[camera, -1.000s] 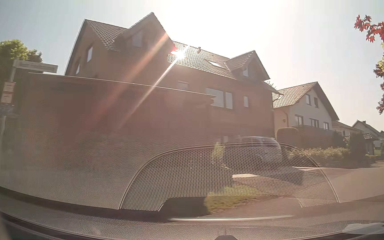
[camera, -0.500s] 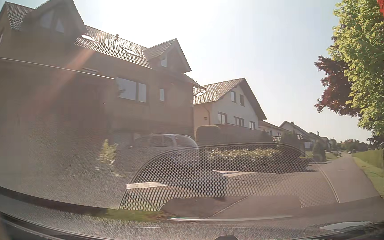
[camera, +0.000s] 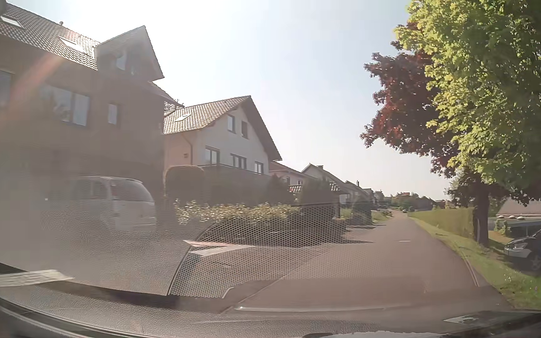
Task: Follow the waypoints while adhering to traffic rules and regulations
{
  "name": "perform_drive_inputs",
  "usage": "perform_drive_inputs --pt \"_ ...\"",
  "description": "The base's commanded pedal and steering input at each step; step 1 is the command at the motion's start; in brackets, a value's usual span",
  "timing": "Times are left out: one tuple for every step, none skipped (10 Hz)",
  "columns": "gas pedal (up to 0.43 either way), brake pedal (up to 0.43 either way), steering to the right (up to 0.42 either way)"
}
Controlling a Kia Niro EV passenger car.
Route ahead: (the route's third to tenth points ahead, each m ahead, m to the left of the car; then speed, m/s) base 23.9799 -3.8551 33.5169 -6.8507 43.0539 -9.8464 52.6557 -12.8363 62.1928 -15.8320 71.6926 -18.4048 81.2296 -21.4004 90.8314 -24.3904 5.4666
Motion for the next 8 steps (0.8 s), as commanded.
perform_drive_inputs --pt "0.28 0.0 0.312" --pt "0.28 0.0 0.272" --pt "0.287 0.0 0.24" --pt "0.287 0.0 0.204" --pt "0.287 0.0 0.176" --pt "0.287 0.0 0.141" --pt "0.287 0.0 0.107" --pt "0.287 0.0 0.086"
